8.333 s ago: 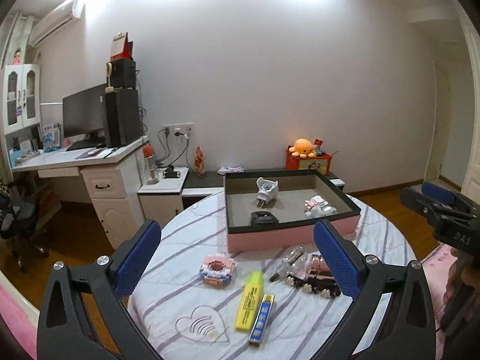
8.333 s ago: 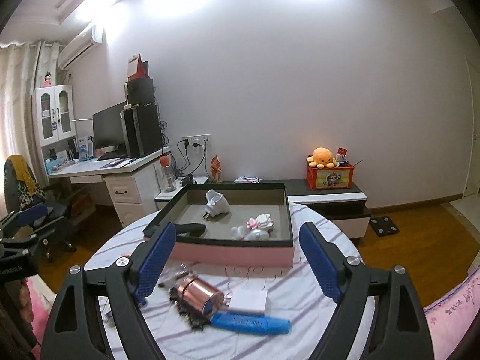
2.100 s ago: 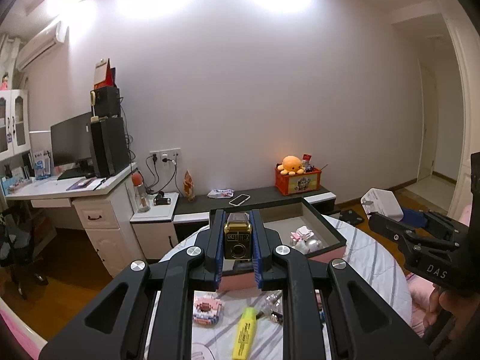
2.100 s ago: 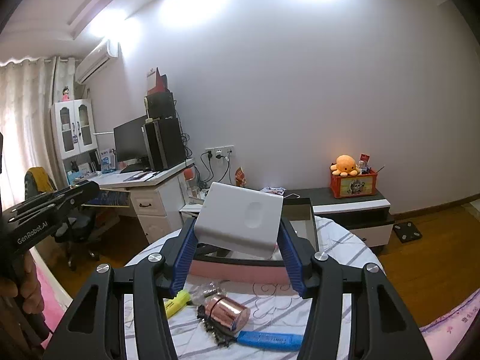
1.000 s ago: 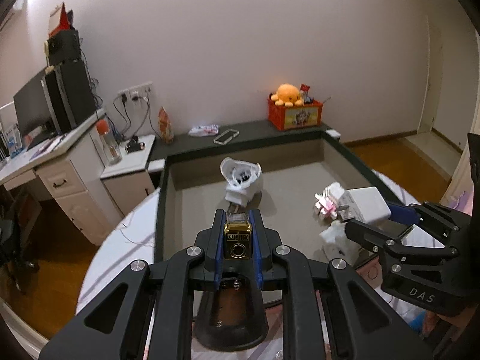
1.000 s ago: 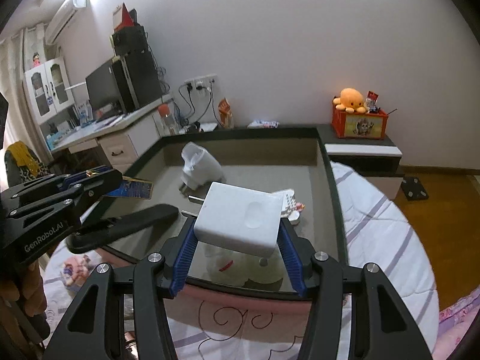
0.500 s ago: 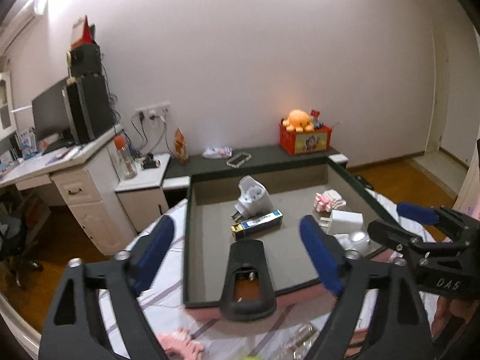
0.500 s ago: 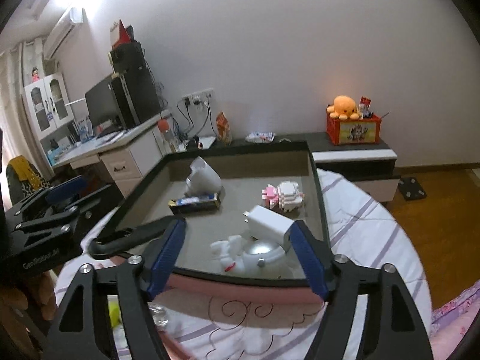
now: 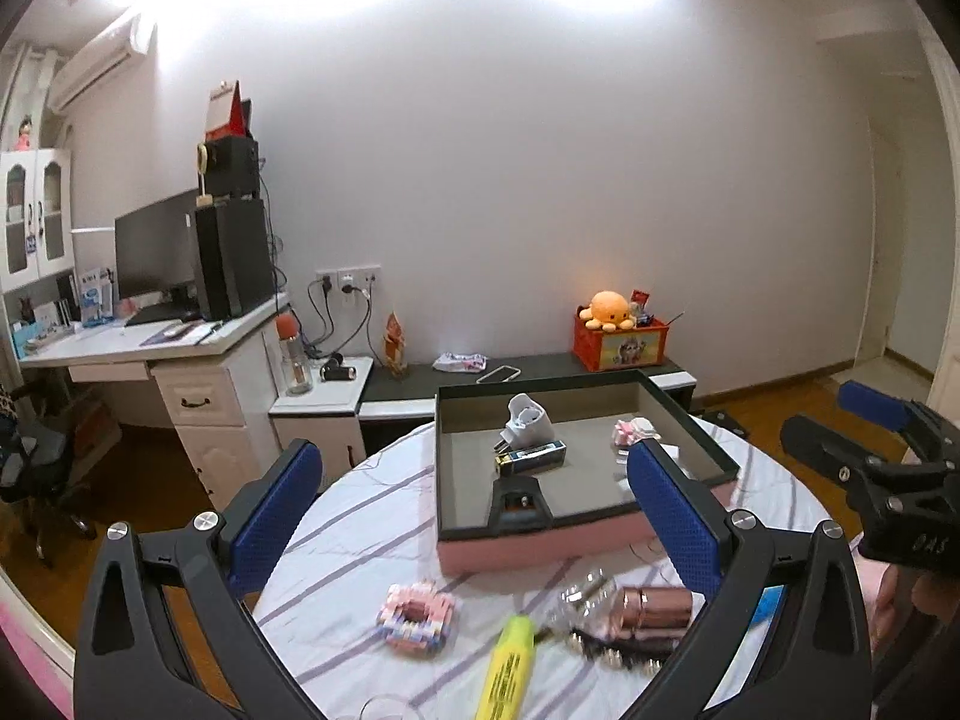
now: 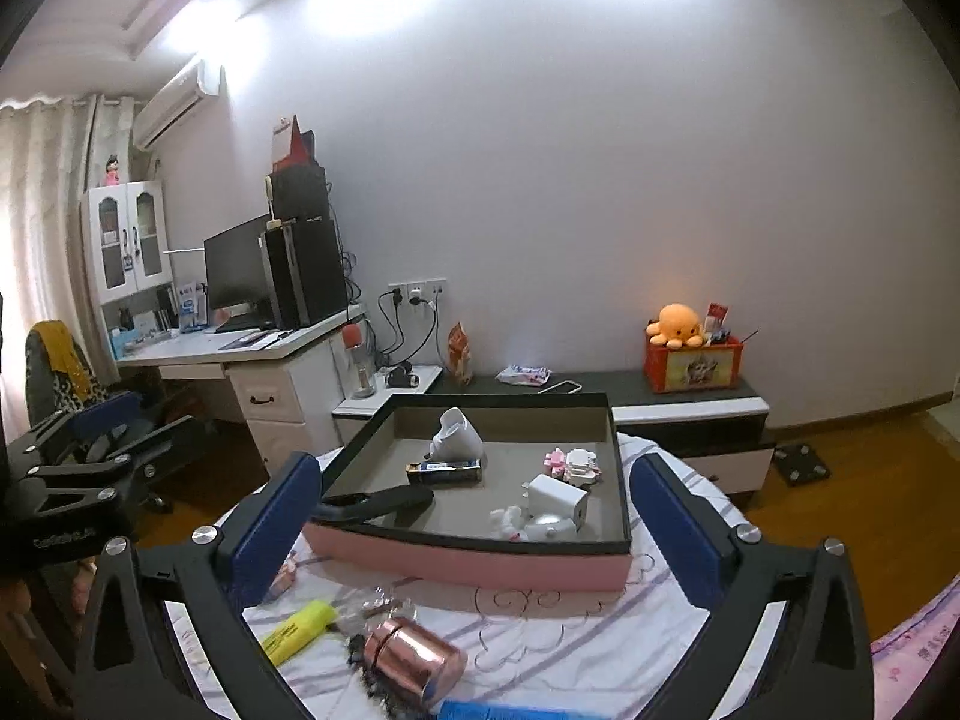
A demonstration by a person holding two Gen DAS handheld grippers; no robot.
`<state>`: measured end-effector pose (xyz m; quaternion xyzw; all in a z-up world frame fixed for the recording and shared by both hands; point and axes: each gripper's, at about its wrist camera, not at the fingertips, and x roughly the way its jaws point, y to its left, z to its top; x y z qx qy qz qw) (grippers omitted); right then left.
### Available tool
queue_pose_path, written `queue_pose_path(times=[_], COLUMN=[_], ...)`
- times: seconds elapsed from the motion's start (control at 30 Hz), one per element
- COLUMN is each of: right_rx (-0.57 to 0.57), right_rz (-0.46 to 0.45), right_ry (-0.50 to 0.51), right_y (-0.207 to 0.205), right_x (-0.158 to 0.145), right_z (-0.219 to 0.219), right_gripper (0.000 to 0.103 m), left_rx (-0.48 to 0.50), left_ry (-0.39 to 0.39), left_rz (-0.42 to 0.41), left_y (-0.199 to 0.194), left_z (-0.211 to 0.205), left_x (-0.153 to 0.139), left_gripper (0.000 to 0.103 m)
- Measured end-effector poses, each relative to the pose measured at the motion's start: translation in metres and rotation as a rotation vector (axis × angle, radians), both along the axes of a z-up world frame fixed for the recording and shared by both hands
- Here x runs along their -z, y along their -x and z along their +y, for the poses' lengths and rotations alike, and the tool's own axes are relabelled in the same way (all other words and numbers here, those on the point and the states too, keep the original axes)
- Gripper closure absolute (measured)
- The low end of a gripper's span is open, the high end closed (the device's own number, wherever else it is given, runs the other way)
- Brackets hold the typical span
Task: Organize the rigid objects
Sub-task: 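Withdraw both grippers from the box back toward the table items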
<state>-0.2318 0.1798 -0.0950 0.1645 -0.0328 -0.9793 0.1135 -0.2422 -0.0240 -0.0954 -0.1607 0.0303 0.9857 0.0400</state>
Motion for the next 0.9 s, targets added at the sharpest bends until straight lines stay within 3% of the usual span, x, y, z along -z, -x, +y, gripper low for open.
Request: queue_pose_path(times=[0.17,0.43,0.9], right_rx=[0.022,0.026,0.01], right_rz=[0.033,0.052,0.007], right_ry=[-0.012,-0.027,-0.038], right_y=[-0.036,-0.074,-0.096], right_x=[-0.001,0.006,0.014], right_z=[-0.004,-0.012,-0.02], right_gripper=[0.0,0.0,0.0], left_rx=[0.019,0.007,0.005], left_ry=[-0.014,-0.04,-0.025], left_rz=[0.053,0.044,0.01], left_y=[-0.037,-0.073,-0.091], left_z=[-0.006,-0.025,-0.033], left_x=[-0.001,0.007,0.016], left_gripper=[0.0,0.0,0.0])
